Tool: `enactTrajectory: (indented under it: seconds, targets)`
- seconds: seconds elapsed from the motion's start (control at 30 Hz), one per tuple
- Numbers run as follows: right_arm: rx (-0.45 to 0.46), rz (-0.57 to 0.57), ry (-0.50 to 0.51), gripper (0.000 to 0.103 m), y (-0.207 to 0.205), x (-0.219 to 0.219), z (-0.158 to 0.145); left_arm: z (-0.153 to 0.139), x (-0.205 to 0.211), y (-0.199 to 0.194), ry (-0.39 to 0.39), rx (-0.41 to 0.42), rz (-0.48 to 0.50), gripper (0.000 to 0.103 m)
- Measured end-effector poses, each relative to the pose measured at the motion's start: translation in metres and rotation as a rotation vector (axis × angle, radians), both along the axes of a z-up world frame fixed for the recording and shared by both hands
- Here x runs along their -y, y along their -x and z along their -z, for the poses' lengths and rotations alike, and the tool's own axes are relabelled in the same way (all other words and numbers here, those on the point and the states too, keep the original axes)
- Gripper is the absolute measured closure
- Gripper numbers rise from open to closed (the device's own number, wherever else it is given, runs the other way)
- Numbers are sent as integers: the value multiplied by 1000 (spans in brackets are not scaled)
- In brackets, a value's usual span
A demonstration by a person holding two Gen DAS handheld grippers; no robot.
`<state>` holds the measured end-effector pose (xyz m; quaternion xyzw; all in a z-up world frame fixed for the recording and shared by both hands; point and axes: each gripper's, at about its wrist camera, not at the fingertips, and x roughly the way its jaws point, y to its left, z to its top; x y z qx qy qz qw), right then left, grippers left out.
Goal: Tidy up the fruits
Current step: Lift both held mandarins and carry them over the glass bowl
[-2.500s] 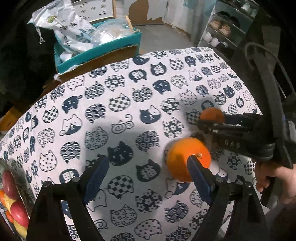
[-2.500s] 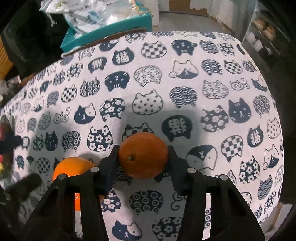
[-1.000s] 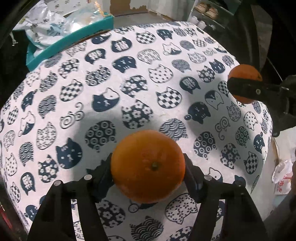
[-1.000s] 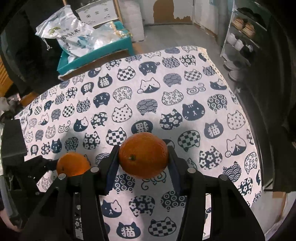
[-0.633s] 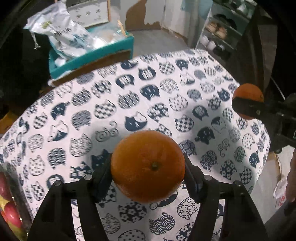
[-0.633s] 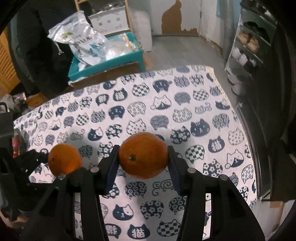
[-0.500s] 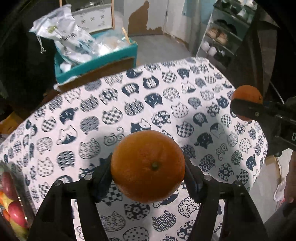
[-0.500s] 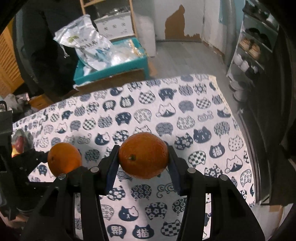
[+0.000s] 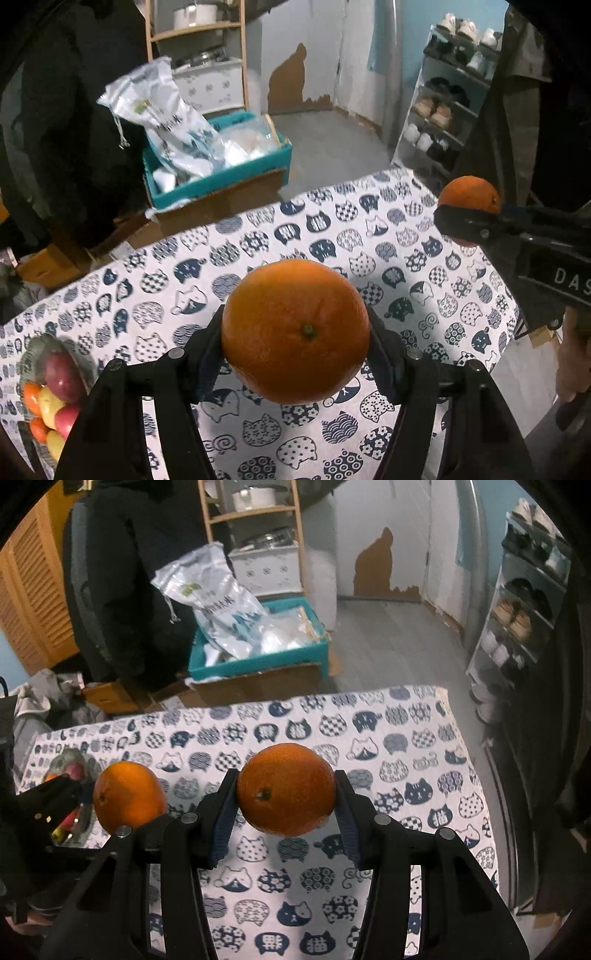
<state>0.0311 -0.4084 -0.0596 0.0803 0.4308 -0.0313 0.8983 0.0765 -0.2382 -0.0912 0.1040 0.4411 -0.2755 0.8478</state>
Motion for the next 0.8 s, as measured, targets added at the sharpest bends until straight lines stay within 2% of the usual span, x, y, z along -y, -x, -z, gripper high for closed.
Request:
enactTrajectory:
  seconds: [0.4,0.8]
  targets:
    - [80,-73,1,55,1,-40,-40,-42,-45,6,52,78,-58,34]
    - [125,-150,13,55,-8,-88,-66,-73,-104,9,98,137,-143,34]
